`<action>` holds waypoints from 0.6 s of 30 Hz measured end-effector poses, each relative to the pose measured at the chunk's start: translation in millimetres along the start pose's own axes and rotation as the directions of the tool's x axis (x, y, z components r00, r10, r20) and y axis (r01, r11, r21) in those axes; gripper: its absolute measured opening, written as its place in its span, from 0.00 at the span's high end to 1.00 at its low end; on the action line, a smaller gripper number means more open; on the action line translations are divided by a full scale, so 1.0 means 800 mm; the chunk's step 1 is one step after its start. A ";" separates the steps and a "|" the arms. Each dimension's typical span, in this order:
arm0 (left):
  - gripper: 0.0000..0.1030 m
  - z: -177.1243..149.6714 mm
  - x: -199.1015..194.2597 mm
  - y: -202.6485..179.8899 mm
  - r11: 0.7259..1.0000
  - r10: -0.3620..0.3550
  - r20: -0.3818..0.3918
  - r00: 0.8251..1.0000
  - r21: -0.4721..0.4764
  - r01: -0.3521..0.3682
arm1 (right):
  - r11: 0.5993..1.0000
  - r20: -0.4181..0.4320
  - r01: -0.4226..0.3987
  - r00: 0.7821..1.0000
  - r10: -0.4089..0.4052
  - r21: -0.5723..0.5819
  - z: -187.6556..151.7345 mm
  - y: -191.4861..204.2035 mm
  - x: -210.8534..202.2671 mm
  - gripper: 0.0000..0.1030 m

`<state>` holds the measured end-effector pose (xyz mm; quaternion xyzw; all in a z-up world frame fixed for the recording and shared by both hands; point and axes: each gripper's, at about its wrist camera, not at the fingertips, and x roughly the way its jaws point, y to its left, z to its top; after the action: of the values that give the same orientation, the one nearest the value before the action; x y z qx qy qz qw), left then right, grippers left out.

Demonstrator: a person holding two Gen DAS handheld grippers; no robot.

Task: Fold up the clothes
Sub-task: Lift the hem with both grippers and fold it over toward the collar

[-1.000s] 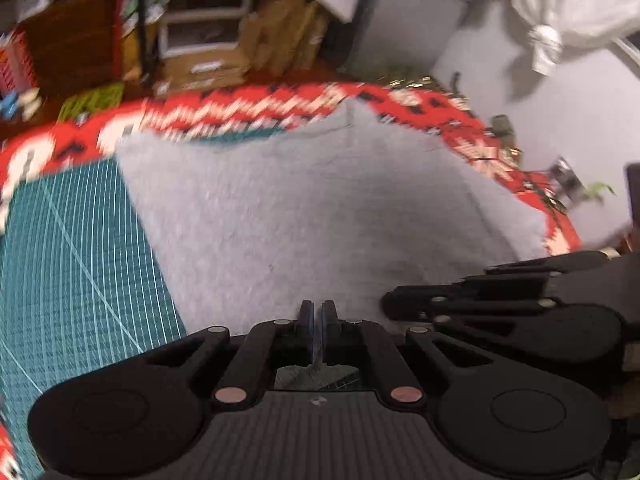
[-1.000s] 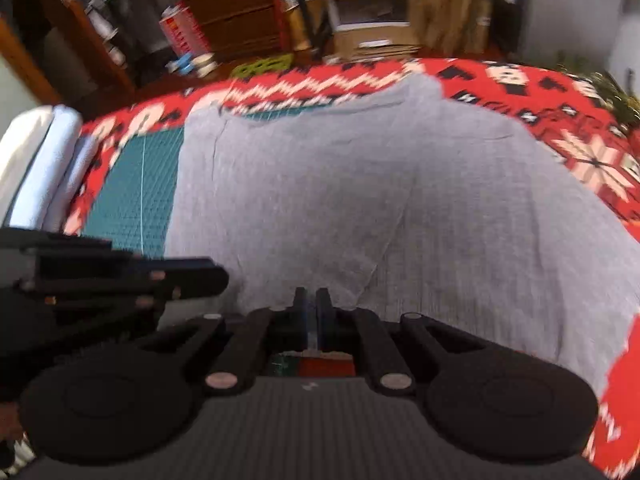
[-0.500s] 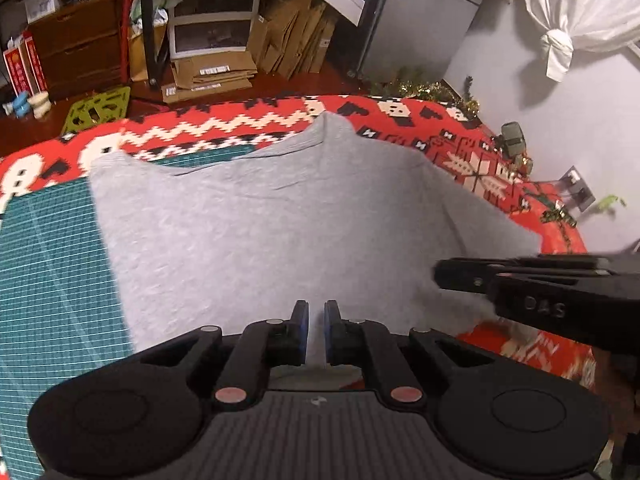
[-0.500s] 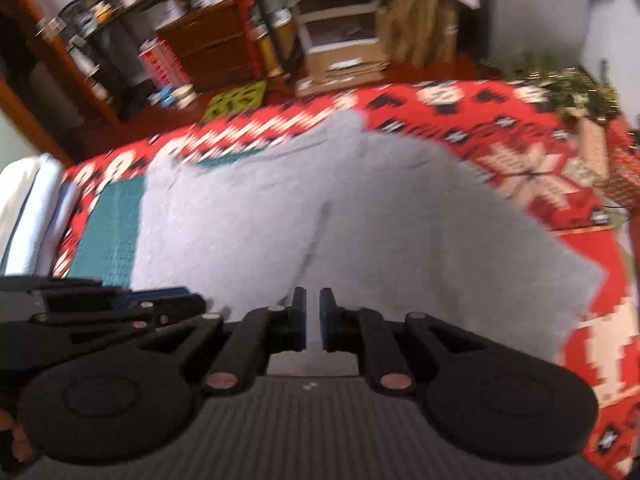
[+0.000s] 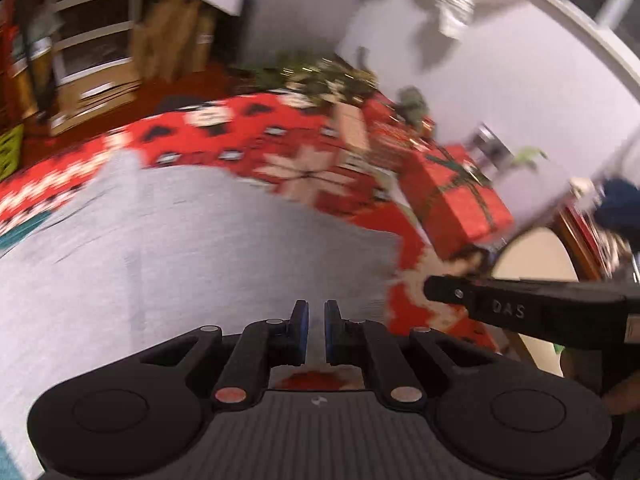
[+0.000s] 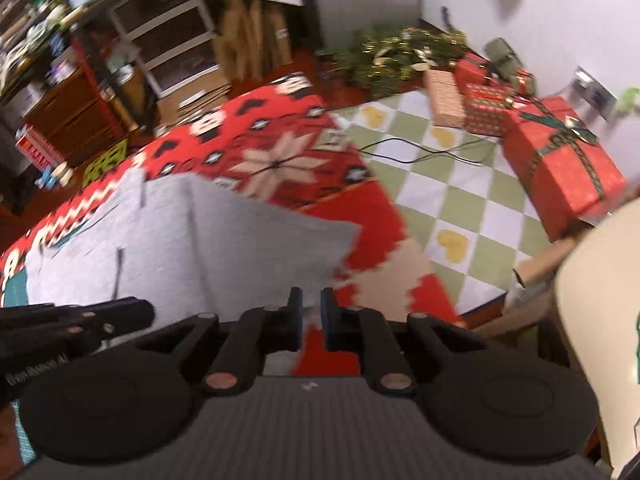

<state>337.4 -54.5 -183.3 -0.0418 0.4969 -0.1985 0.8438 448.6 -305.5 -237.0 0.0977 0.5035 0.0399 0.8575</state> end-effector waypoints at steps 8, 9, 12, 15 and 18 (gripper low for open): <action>0.75 0.007 0.064 -0.073 0.966 0.052 -0.080 0.995 0.258 -0.029 | 0.992 0.024 0.003 1.000 -0.006 0.130 0.001 -0.066 -0.017 0.88; 0.75 0.007 0.070 -0.078 0.960 0.062 -0.090 0.994 0.279 -0.035 | 0.990 0.025 0.004 1.000 -0.007 0.138 -0.001 -0.071 -0.019 0.88; 0.75 0.011 0.088 -0.085 0.953 0.084 -0.123 0.989 0.300 -0.043 | 0.985 0.030 0.005 0.999 -0.010 0.172 -0.008 -0.087 -0.025 0.88; 0.75 0.016 0.103 -0.092 0.948 0.113 -0.134 0.984 0.312 -0.067 | 0.978 0.031 0.004 0.999 -0.011 0.210 -0.014 -0.100 -0.030 0.88; 0.72 0.015 0.113 -0.097 0.936 0.140 -0.123 0.982 0.341 -0.090 | 0.973 0.032 0.006 0.999 -0.013 0.229 -0.019 -0.109 -0.033 0.88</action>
<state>363.5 -161.3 -230.5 0.1455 0.5179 -0.2325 0.8103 420.0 -393.3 -239.9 0.1939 0.4907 -0.0240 0.8492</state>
